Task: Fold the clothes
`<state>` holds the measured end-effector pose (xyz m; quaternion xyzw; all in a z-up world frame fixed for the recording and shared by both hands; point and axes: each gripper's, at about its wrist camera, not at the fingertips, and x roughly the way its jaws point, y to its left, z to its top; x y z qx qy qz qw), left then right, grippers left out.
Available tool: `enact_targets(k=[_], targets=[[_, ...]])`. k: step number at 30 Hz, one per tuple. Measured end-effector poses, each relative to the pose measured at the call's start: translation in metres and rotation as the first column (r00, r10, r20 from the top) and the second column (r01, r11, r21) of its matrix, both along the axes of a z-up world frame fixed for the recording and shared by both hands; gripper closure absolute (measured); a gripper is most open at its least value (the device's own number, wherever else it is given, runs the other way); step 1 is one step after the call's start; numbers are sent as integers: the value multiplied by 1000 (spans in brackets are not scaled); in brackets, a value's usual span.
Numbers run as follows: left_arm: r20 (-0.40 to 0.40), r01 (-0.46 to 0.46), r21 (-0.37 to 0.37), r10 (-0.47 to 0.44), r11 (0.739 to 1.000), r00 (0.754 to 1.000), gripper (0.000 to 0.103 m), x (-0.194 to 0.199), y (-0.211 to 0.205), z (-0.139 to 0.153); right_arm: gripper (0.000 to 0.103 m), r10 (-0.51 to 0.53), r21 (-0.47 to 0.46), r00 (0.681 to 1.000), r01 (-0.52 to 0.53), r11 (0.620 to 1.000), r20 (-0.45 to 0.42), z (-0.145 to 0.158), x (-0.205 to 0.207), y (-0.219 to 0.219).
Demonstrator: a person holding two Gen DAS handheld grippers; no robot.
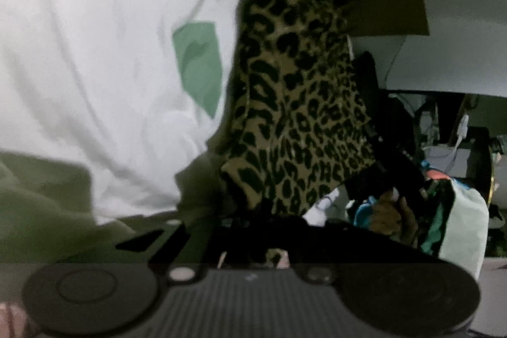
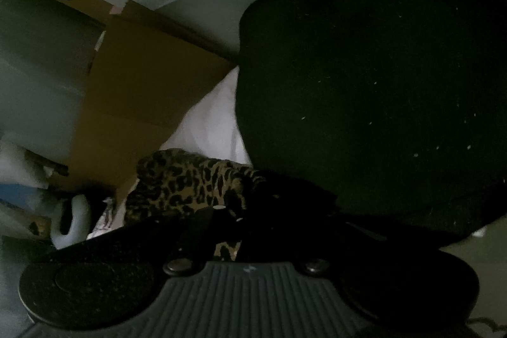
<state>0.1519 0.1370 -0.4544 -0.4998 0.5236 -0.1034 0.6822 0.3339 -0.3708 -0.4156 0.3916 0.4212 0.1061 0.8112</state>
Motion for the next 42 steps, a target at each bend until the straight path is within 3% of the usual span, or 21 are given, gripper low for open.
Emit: enact_targets(k=[15, 20, 27, 30, 31, 35, 42], targets=[[1, 14, 110, -14, 994, 1000, 99, -21, 40, 52, 98, 103, 83, 991, -96, 992, -86, -6, -54, 27], [21, 76, 161, -80, 984, 997, 99, -9, 54, 68, 98, 191, 150, 974, -171, 974, -126, -18, -65, 39], [-35, 80, 225, -74, 971, 997, 99, -4, 69, 31, 98, 249, 81, 949, -237, 968, -193, -55, -71, 48], [-44, 71, 226, -63, 971, 997, 99, -7, 67, 12, 89, 283, 20, 941, -284, 959, -183, -58, -71, 46], [-44, 71, 229, -62, 971, 997, 99, -7, 65, 9, 80, 293, 5, 940, -297, 955, -176, -57, -70, 46], [-41, 42, 219, -34, 975, 999, 98, -5, 63, -3, 73, 328, -22, 930, -336, 942, -165, -55, -67, 40], [-42, 35, 204, -27, 978, 999, 73, 3, 58, -12, 70, 352, -5, 921, -358, 934, -164, -58, -56, 21]])
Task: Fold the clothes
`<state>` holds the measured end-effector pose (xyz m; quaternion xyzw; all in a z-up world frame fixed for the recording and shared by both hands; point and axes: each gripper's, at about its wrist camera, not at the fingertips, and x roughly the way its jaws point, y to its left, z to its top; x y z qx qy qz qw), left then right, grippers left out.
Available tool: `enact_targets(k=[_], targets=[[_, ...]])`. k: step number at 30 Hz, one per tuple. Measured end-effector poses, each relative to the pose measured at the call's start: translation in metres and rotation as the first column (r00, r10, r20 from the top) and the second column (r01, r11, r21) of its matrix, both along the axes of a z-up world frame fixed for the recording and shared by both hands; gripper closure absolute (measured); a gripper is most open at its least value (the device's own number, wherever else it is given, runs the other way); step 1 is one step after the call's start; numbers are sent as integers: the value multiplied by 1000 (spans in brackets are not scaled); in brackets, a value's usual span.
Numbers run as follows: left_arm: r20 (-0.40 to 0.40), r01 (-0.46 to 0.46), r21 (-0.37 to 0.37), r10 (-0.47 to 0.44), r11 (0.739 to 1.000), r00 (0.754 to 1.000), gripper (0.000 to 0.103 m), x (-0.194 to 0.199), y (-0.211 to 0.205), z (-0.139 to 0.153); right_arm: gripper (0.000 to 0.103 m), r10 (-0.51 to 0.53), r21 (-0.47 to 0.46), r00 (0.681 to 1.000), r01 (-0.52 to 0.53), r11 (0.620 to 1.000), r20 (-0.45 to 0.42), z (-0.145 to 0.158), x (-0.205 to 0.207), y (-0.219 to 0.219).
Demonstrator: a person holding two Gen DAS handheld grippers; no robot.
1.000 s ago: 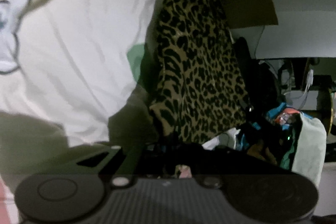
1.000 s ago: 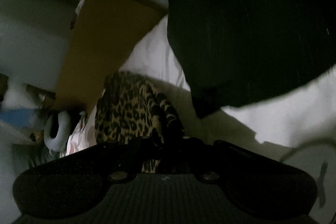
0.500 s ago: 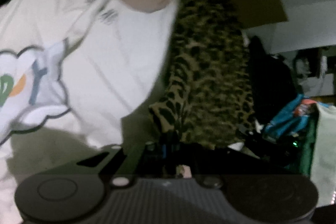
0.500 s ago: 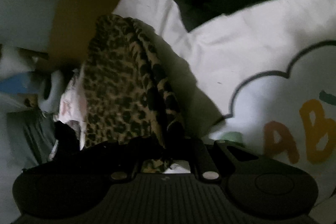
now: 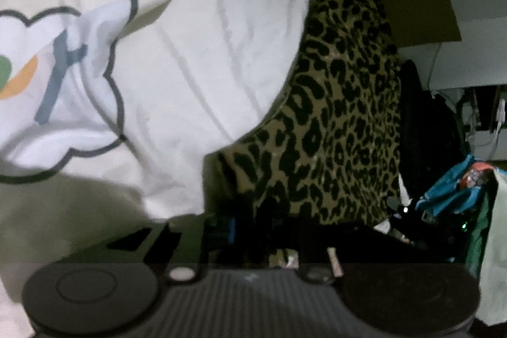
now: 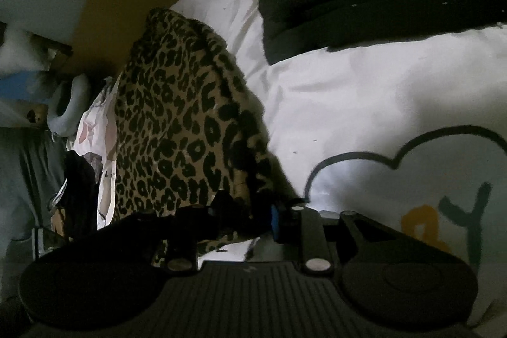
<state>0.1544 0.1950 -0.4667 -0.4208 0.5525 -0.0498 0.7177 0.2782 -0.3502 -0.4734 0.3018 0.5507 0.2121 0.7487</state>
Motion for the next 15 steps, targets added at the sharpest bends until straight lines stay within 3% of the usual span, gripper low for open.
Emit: enact_targets(k=[5, 15], targets=[[28, 4, -18, -4, 1000, 1000, 60, 3, -2, -1, 68, -33, 36, 999, 34, 999, -21, -5, 3, -17], [52, -16, -53, 19, 998, 998, 62, -4, 4, -3, 67, 113, 89, 993, -109, 990, -43, -15, 41, -16]])
